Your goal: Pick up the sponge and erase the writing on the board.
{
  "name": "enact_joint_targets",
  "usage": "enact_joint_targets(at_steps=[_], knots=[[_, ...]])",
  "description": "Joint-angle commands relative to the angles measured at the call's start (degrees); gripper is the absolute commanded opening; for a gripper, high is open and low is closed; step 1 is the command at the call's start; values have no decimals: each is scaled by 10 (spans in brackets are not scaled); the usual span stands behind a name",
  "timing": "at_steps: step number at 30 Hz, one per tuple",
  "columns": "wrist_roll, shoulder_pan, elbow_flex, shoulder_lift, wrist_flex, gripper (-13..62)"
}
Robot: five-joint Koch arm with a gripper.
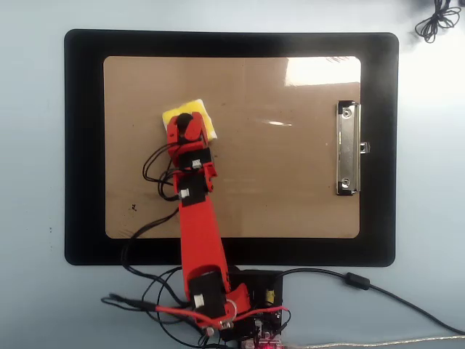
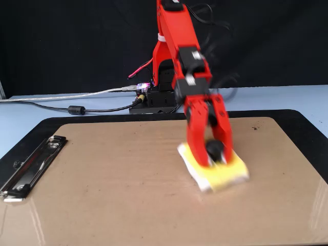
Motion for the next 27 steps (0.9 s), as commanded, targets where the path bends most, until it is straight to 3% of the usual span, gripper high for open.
enact_joint_targets(at_steps=[1,4,9,11,14,20,23,27], knots=[[-6,-7,-24,-13,11,-80],[-5,-7,56,73,59,-80],[-4,-5,337,397,105,-80],[-4,-4,393,468,121,-80],[-4,-10,341,405,112,-80],[-9,-6,91,112,84,-80],[-9,-5,112,130,88,-80],[-9,-4,287,315,88,-80]])
